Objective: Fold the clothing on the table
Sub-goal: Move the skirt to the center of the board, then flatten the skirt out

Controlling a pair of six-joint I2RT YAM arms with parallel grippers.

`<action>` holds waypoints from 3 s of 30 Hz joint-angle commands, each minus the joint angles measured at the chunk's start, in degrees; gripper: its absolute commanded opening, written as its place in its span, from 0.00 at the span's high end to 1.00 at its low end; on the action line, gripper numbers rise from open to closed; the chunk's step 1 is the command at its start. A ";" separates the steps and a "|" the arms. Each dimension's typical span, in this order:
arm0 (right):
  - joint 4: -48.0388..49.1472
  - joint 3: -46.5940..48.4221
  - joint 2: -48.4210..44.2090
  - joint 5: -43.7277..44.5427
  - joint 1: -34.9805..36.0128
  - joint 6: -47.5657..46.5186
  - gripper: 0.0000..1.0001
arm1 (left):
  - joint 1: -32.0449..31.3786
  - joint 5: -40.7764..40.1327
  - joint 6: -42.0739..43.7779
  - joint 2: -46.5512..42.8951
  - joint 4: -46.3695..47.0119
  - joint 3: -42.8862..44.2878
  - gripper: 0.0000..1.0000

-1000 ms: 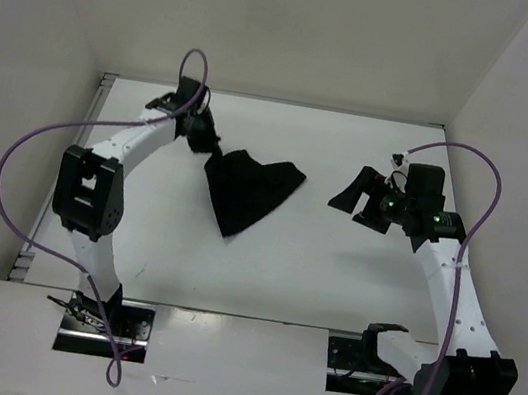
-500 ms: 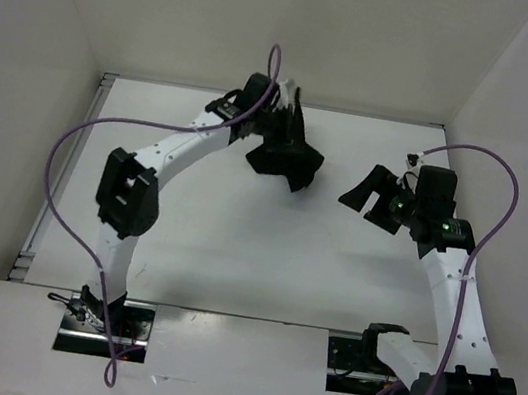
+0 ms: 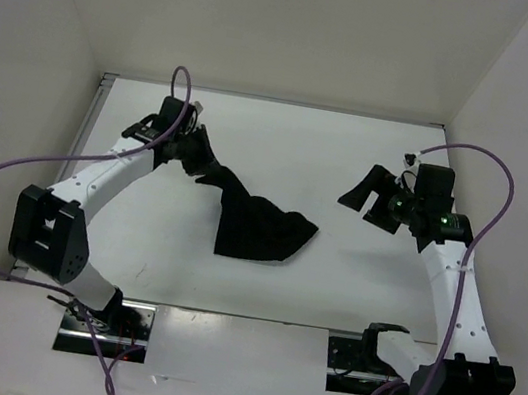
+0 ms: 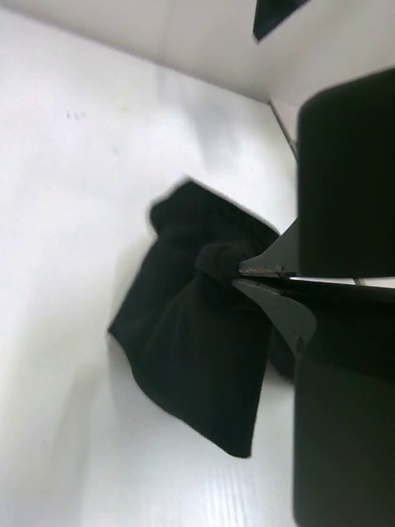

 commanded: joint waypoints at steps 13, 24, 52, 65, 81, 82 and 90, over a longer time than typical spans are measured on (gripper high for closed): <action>-0.93 1.47 -4.71 1.37 -1.92 -1.44 0.06 | -19.24 21.69 9.09 27.50 -7.55 51.17 1.00; -1.46 0.94 -5.95 1.37 -2.44 -1.44 0.06 | 4.15 7.89 -1.41 14.06 6.17 24.22 1.00; -1.99 0.94 -6.21 0.84 -2.44 -1.44 0.06 | -4.99 9.57 5.82 15.55 2.81 14.61 1.00; -3.30 -0.29 -1.21 2.58 1.32 -0.66 0.19 | -8.42 4.83 4.59 16.25 6.09 -9.21 1.00; 4.87 -6.88 13.12 1.98 9.33 6.12 0.54 | -6.66 4.73 5.12 14.85 4.68 -5.60 1.00; 5.56 -6.88 13.73 3.21 9.94 6.90 0.54 | -6.14 4.73 5.12 14.84 4.68 -5.60 1.00; 11.90 -10.22 19.89 1.02 10.56 10.94 0.53 | -6.13 4.73 5.64 14.31 4.68 -6.12 1.00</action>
